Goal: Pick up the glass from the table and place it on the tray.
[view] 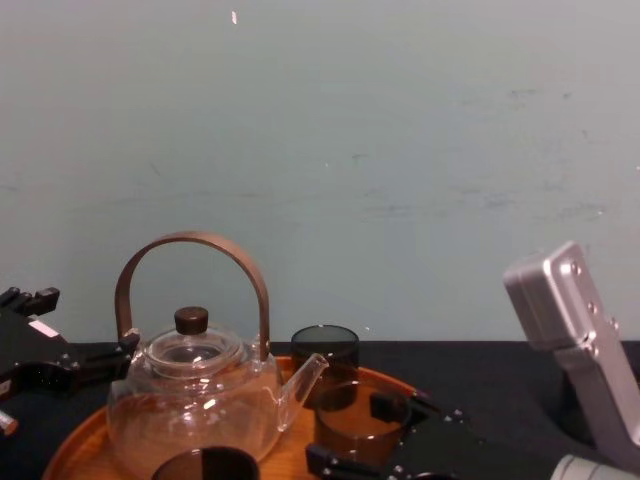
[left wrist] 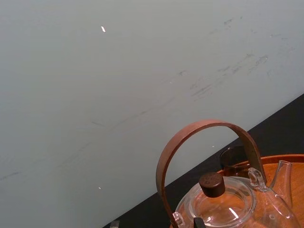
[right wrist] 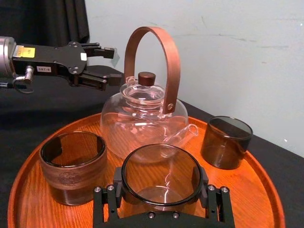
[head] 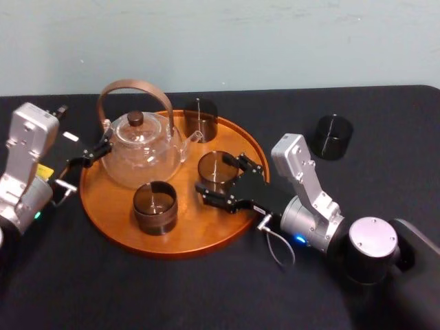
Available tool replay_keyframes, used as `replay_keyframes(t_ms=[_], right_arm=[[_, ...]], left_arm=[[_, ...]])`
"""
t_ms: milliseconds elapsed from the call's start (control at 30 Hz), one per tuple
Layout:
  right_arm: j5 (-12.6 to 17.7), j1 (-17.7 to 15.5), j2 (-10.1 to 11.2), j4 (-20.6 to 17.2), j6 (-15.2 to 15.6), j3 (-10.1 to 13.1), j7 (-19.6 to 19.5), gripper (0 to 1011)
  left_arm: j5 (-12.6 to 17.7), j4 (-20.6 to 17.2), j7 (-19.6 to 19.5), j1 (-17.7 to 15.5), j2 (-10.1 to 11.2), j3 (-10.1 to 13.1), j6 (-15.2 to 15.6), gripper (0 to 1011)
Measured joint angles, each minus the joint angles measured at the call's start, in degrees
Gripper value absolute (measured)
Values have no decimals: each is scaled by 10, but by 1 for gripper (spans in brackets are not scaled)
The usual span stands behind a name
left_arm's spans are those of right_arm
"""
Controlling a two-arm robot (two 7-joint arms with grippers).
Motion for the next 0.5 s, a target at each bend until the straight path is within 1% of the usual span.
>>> replay_keyframes(t_ms=[500], right_arm=[[-1, 5, -9, 19, -3, -11, 6, 907]], left_arm=[[0, 0, 0, 0, 0, 0, 0, 1010]])
